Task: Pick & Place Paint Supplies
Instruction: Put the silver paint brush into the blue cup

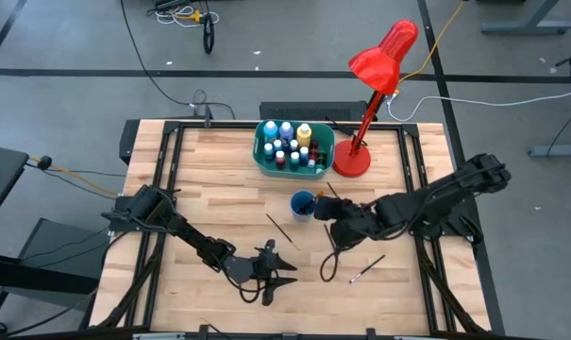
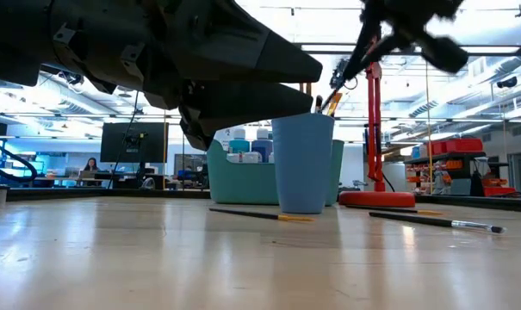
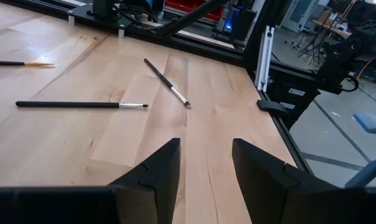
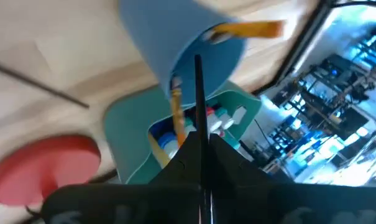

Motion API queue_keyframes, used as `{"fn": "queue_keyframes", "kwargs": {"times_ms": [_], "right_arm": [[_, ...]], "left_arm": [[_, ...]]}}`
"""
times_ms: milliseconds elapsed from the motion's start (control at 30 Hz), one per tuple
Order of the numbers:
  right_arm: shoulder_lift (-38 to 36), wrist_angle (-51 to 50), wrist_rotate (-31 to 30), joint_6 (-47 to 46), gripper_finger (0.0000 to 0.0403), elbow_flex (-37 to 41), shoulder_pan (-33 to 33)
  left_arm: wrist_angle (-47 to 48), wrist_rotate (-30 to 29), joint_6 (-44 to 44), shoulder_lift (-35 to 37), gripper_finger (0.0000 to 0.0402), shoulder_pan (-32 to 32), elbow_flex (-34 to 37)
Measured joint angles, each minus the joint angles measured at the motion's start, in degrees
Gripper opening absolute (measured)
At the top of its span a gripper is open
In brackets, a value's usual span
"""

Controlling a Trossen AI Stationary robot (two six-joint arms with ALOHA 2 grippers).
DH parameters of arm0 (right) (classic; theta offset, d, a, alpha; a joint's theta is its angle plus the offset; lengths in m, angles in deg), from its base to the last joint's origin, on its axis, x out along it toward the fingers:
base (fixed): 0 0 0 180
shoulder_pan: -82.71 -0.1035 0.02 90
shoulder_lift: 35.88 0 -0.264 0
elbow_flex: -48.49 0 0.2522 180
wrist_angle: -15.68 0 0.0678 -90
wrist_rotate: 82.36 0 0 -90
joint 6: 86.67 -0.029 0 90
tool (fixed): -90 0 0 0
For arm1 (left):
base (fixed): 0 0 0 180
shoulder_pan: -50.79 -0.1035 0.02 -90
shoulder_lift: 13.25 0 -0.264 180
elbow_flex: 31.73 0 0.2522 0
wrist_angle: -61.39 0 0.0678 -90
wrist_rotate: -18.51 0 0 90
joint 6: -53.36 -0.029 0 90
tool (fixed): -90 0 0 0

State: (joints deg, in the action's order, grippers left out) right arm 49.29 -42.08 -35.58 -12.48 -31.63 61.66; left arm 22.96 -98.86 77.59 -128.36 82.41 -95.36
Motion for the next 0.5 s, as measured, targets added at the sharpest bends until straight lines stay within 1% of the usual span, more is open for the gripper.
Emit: {"fn": "queue_keyframes", "kwargs": {"times_ms": [33,100,167,333,433,500], "right_arm": [[0.00,0.90,0.11,1.39,0.0003,0.81,0.55],[0.00,2.27,2.32,3.10,0.0003,2.16,1.47],[0.00,4.44,3.85,3.49,0.0011,3.36,1.96],[-0.02,10.92,1.83,7.52,0.0053,5.40,2.14],[-0.04,12.36,3.68,9.17,0.0071,5.41,2.14],[-0.04,13.34,3.85,9.07,0.0078,5.43,2.14]], "left_arm": [[0.00,0.00,-0.02,0.00,0.0155,0.00,0.00],[0.00,0.00,-0.02,0.00,0.0155,-0.02,0.00],[-0.02,0.00,-0.01,0.00,0.0155,-0.01,0.00],[-0.21,-0.09,0.13,0.00,0.0155,-0.02,0.00],[-4.85,-3.18,1.48,0.04,0.0155,-0.13,-0.02],[-6.13,-4.67,1.93,0.11,0.0155,-0.39,-0.07]]}}
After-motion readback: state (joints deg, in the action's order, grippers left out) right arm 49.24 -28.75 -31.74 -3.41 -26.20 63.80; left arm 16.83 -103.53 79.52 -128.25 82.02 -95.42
